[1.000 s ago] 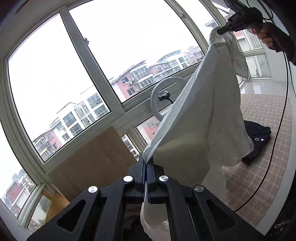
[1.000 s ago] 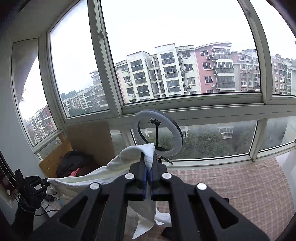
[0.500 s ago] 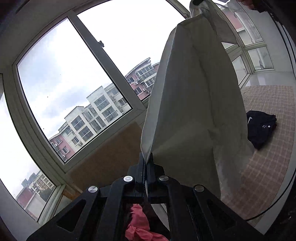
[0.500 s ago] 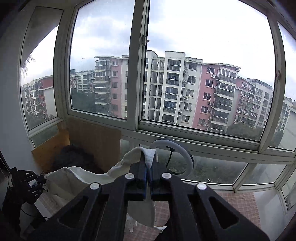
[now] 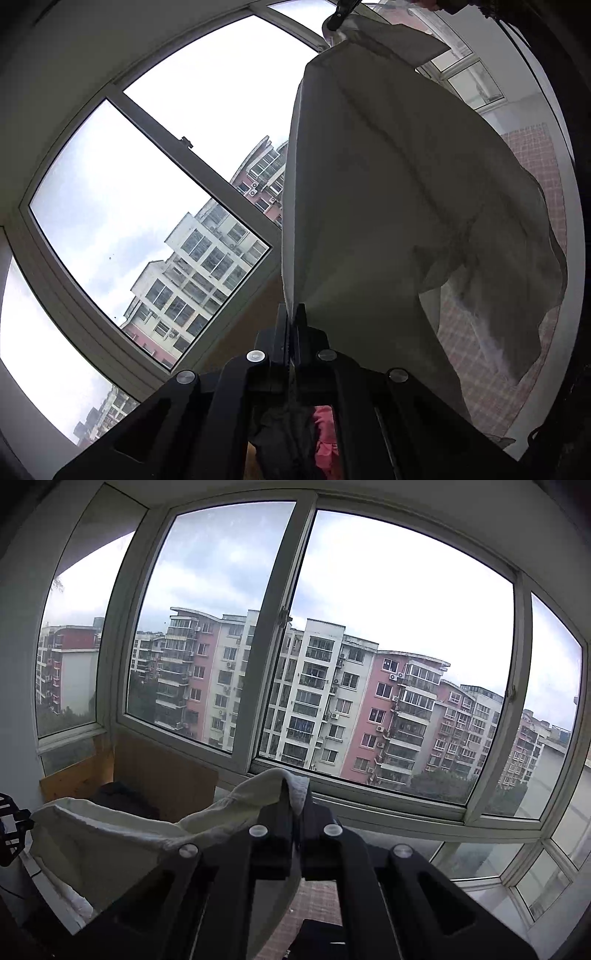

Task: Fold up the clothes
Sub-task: 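Lower the white shirt flat onto the mat with both tools and release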

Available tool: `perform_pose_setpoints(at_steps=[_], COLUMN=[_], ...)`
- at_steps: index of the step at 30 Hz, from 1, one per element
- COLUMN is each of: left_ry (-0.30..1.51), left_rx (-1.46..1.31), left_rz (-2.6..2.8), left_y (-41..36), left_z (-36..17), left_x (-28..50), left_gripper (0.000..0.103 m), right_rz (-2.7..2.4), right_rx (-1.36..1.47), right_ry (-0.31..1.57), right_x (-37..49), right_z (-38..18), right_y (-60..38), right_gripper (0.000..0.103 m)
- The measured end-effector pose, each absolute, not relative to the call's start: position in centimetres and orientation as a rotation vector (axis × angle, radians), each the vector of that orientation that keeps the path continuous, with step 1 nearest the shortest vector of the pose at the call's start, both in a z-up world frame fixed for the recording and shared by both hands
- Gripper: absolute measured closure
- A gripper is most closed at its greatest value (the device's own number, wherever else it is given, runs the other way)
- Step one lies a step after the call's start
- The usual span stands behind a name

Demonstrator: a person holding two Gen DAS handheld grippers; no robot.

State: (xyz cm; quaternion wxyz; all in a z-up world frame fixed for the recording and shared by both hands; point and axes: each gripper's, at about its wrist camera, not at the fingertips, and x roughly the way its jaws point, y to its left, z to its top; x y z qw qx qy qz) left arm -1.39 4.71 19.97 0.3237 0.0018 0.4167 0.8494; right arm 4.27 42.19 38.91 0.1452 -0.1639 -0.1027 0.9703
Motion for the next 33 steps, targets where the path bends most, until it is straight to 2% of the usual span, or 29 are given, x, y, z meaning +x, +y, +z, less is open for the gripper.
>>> perform_pose_setpoints(at_steps=[5,11,14,16,18,19,22,25,26,30,33], left_ry=[1.101,1.160,1.207,1.231,1.223,1.211,1.171,1.101,1.069,0.993,0.928], left_rx=[-0.239,-0.580,-0.743,-0.841,-0.889,-0.905,-0.920,-0.927,-0.929,-0.993,-1.054], left_rz=[2.143,2.019,1.951,1.887,1.859,1.852,1.854,1.884,1.905,1.959,1.956], left_y=[8.5,17.1,21.3,23.8,25.3,25.6,24.7,21.5,19.5,13.6,10.3], left_z=[13.8,-1.9,-10.7,-15.8,-18.3,-18.7,-17.3,-15.3,-14.6,-12.8,-12.9], left_x=[-9.4,-21.2,-25.3,-27.1,-28.0,-28.4,-29.5,-29.0,-28.2,-28.1,-25.2], left_gripper=[0.102,0.102,0.102,0.102,0.101,0.098,0.098,0.097,0.095,0.093,0.093], right_rz=[2.709,2.558,2.488,2.428,2.394,2.385,2.367,2.414,2.454,2.603,2.662], right_rx=[-0.725,-0.986,-1.208,-1.386,-1.518,-1.539,-1.571,-1.520,-1.502,-1.428,-1.366], right_ry=[-0.328,-0.418,-0.519,-0.571,-0.615,-0.617,-0.593,-0.432,-0.357,-0.040,0.217], right_x=[-7.5,-24.9,-32.4,-35.3,-36.5,-36.2,-34.7,-31.4,-29.4,-19.6,-11.7], right_z=[31.1,17.1,8.1,1.9,-2.6,-3.5,-4.8,-2.3,-1.3,1.8,2.0], right_y=[45.3,49.2,49.2,48.7,48.1,48.4,49.7,51.5,52.1,53.7,54.6], right_gripper=[0.101,0.101,0.100,0.096,0.095,0.094,0.089,0.080,0.077,0.075,0.075])
